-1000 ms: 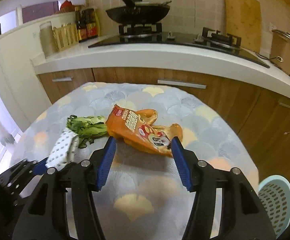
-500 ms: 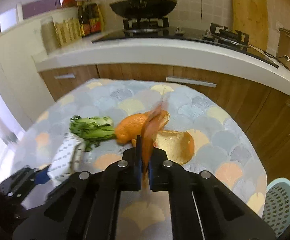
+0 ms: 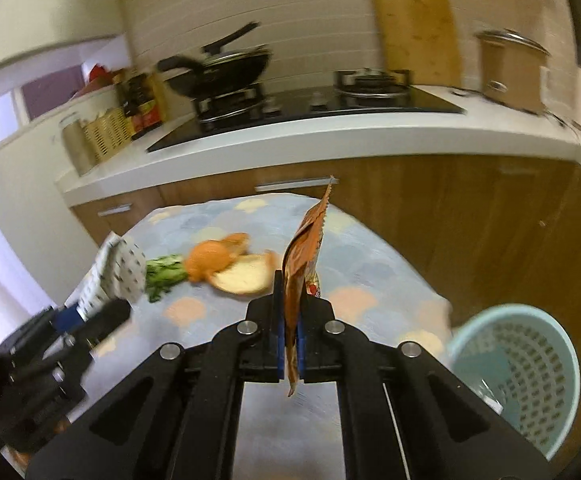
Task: Collect trash
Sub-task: 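Move both tools over the blue basket and release the napkin and wrapper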
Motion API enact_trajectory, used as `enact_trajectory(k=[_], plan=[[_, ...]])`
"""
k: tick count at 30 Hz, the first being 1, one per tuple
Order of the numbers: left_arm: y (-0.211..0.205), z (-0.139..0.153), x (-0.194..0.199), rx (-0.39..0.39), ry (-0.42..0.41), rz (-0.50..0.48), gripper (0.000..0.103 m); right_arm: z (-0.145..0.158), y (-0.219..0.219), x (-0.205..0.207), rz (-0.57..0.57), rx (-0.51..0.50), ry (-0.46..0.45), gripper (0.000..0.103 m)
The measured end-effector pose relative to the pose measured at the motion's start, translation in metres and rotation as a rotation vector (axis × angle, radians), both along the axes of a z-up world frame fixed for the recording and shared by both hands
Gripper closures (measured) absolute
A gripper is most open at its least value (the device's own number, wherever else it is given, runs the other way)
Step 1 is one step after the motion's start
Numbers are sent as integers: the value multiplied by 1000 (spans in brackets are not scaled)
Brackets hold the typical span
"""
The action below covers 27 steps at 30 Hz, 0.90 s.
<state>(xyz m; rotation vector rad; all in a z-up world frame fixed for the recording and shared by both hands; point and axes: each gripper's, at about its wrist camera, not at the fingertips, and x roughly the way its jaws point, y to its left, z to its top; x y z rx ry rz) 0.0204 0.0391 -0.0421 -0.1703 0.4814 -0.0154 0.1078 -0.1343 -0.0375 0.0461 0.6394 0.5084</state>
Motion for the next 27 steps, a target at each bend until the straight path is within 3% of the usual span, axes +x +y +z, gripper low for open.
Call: enact_trajectory(k=[12,20,24,27], plan=[[-123,2,36,18,41,-251,65,4,-151,-21,-222,69,-2,100],[-192,-14,58,34,85,-374,65,-44,-217,-15,-332,115,139,100],[-226,-36,73,64,142,-435,65,-66,-236,-8,-364,141,204,100],[-242,-52,84,60,199,-462,65,-87,-246,4,-392,130,304,100]])
